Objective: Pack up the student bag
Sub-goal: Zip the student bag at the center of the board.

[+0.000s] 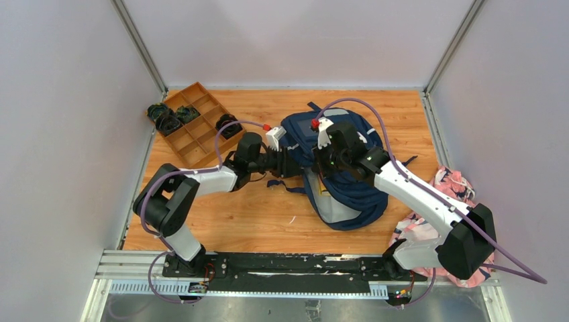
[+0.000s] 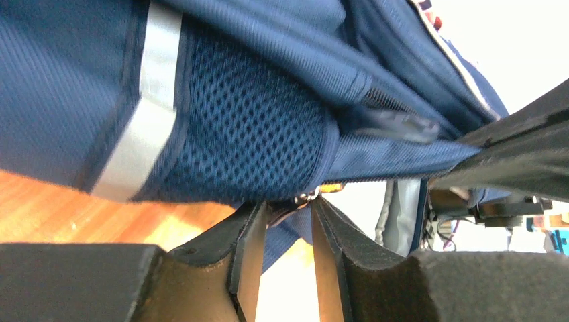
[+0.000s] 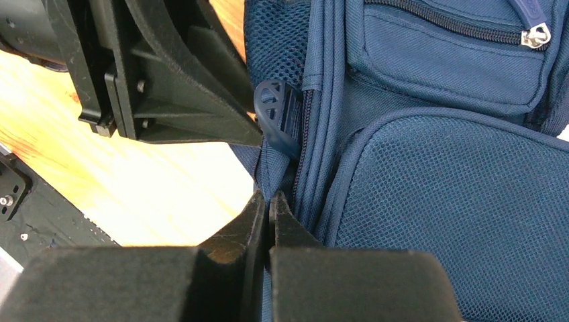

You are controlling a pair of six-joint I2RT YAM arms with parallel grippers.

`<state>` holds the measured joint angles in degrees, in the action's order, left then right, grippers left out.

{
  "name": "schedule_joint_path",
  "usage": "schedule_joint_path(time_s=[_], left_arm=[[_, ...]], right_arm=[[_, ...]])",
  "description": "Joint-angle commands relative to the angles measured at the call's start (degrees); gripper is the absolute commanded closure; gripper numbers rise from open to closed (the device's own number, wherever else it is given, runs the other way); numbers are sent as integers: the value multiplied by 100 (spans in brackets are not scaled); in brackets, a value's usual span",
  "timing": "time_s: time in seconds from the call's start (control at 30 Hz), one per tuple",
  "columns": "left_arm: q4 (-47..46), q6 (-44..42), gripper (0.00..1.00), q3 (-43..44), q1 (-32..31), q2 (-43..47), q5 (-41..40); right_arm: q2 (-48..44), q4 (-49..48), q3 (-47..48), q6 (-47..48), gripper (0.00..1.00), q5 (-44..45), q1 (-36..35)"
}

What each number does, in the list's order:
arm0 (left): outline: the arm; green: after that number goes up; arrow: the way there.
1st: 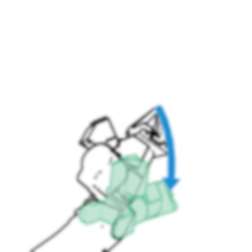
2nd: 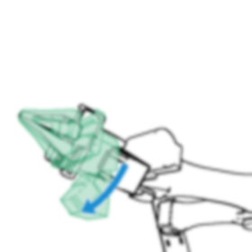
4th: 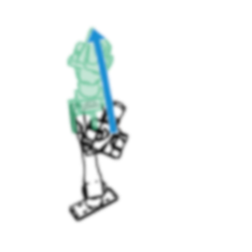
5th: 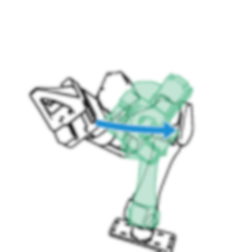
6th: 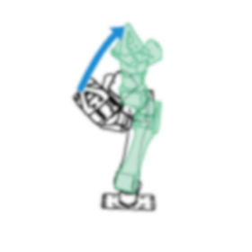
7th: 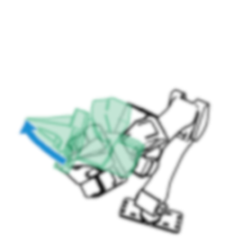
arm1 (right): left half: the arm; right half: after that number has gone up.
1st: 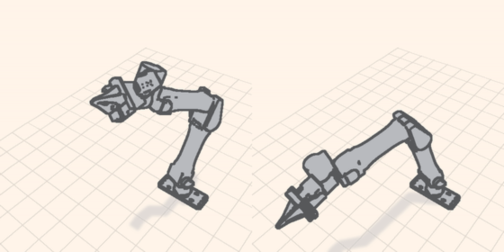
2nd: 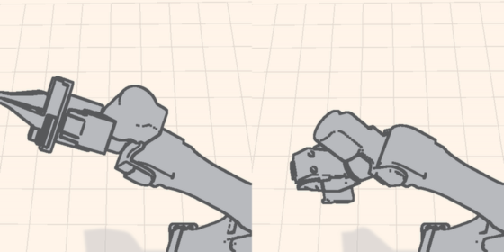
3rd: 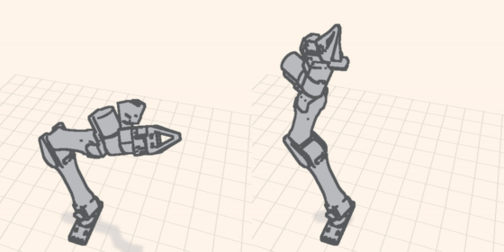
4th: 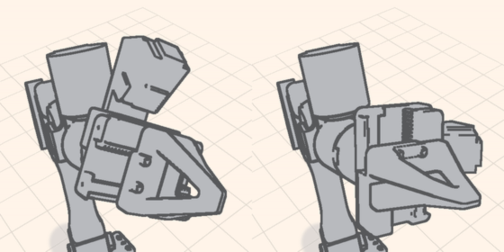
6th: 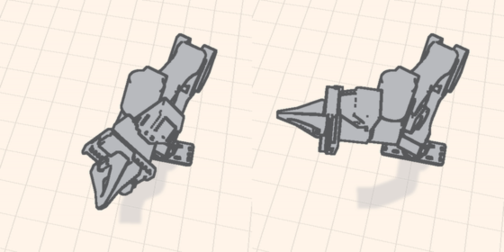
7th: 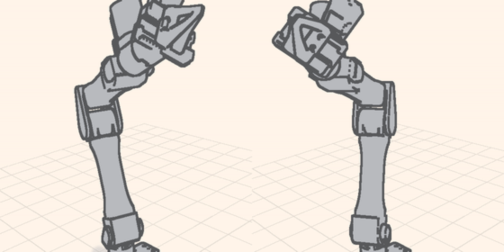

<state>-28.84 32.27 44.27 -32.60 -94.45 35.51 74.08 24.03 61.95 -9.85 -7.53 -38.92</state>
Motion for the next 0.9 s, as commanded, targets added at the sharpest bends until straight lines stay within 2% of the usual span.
schedule_joint_path(time_s=[0.0, 0.1, 0.2, 0.33, 0.37, 0.47, 0.6, 0.87], left_arm=[[-171, -93, 66, -405, -18, 239, 92], [-376, -25, 72, -524, -18, 277, 71], [-383, 10, 83, -476, -16, 200, 73], [-382, 47, 90, -437, -18, 135, -11], [-385, 65, 88, -426, -18, 132, -45], [-385, 52, 71, -423, -18, 141, -142], [-384, 23, 60, -348, -18, 137, -215], [-385, 100, 60, -25, -18, -38, -198]], right_arm=[[-133, -382, 71, -51, 100, 48, 87], [-82, -382, 79, -58, 100, 34, 87], [-52, -382, 89, -55, 100, 39, 90], [-74, -381, 89, -55, 100, 45, 86], [-72, -382, 89, -65, 100, 42, 88], [-65, -382, 89, -67, 100, 29, 91], [-18, -382, 87, -62, 100, 6, 87], [9, -390, 89, -67, 100, 6, 90]])
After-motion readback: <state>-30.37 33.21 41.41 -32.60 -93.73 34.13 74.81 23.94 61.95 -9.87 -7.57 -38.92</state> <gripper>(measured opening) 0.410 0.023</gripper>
